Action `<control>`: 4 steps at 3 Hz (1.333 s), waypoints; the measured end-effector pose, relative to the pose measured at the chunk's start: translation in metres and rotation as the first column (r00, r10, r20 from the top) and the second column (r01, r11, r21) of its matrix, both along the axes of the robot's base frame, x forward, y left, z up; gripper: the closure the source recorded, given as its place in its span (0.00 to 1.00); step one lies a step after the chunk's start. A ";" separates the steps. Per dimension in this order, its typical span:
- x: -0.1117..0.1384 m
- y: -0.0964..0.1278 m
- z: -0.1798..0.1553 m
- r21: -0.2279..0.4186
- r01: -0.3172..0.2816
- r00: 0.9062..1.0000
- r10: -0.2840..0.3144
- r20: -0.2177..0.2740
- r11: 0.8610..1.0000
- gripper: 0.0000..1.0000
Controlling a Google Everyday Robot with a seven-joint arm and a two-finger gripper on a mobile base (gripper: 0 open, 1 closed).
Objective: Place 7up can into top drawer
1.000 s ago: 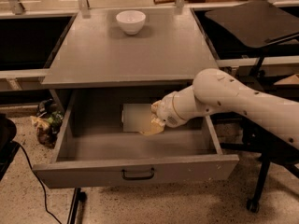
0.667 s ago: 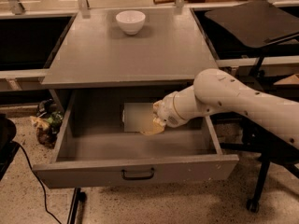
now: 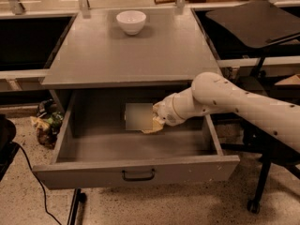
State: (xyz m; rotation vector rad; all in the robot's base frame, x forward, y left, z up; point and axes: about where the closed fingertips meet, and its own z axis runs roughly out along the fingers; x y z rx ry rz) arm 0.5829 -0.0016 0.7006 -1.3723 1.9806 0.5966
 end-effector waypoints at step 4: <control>0.033 -0.012 -0.056 0.015 0.222 0.969 -0.219 -0.118 0.975 0.81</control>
Offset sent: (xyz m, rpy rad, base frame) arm 0.0455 -0.0171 -0.0512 0.0507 0.1025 -0.2456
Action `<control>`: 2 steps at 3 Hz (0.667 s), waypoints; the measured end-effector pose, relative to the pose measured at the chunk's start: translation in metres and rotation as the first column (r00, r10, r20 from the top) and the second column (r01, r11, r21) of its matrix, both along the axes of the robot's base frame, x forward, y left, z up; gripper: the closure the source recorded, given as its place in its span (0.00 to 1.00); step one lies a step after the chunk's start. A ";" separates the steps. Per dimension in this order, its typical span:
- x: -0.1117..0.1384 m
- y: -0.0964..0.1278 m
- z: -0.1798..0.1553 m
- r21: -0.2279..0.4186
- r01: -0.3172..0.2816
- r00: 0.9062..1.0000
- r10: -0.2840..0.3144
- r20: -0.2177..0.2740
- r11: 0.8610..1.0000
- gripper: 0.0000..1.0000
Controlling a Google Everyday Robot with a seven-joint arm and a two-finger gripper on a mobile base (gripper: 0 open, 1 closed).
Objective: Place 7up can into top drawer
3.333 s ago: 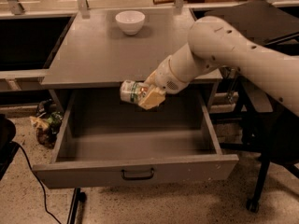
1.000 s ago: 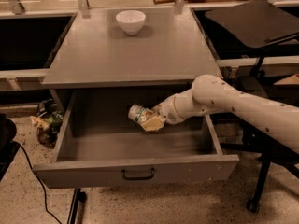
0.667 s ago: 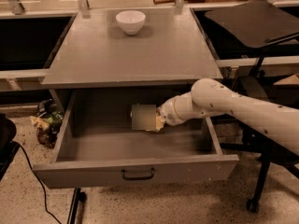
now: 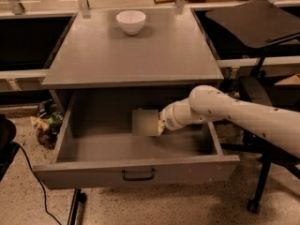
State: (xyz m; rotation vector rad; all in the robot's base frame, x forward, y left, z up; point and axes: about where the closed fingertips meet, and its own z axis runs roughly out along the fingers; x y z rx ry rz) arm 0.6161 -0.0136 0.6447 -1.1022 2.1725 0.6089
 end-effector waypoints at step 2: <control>0.000 0.003 -0.010 0.005 -0.018 1.000 0.018 -0.024 1.000 0.34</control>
Offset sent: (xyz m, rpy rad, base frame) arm 0.0021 0.0009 -0.0119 0.0057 0.0290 0.0261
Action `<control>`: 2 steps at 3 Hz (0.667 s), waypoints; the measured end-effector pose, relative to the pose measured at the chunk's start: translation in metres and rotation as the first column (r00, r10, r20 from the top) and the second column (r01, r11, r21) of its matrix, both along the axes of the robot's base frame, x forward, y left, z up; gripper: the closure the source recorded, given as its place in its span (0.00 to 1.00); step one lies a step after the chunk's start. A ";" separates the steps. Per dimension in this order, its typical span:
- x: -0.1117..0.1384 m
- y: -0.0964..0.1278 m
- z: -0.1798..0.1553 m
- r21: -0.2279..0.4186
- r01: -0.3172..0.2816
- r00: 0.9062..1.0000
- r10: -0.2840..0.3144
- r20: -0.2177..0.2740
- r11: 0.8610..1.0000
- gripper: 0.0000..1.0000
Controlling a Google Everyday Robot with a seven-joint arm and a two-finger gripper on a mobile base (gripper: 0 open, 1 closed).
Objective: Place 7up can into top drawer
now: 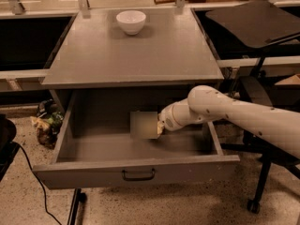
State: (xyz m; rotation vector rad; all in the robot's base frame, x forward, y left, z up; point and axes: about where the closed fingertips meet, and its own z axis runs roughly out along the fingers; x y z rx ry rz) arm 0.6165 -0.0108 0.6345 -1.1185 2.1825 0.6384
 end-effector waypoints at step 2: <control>-0.008 0.000 0.015 0.088 -0.064 0.997 0.061 0.036 0.994 0.00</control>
Offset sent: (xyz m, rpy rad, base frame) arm -0.0173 -0.0033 0.0363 0.1617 -0.0841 0.1167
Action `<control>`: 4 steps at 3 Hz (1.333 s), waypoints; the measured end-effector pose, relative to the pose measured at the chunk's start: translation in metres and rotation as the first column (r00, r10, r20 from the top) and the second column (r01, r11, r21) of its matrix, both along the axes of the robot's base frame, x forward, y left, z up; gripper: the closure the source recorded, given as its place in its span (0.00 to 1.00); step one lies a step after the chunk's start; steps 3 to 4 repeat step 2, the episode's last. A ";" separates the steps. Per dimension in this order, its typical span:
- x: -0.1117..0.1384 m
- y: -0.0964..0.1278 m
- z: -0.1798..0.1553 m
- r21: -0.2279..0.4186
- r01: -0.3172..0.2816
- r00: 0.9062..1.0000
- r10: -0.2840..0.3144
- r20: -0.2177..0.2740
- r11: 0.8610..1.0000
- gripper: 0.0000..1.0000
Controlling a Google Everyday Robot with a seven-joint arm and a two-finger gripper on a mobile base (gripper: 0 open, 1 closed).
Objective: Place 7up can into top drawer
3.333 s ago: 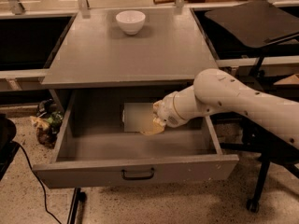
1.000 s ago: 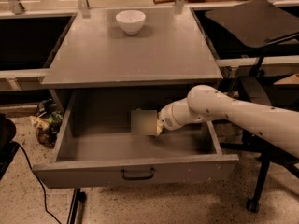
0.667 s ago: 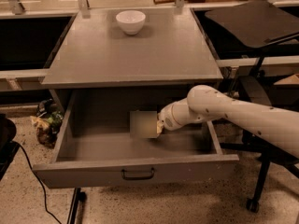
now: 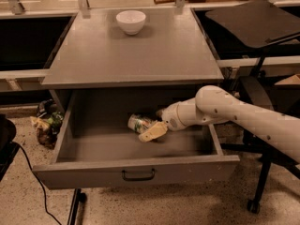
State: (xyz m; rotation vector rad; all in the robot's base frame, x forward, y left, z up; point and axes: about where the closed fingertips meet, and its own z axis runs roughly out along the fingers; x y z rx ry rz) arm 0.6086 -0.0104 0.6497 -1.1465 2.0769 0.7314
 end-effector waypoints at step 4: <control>-0.027 -0.011 0.047 0.063 -0.067 0.992 0.060 0.112 0.996 0.00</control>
Offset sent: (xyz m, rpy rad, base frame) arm -0.0439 -0.0327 0.0792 0.1087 -0.1904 0.0710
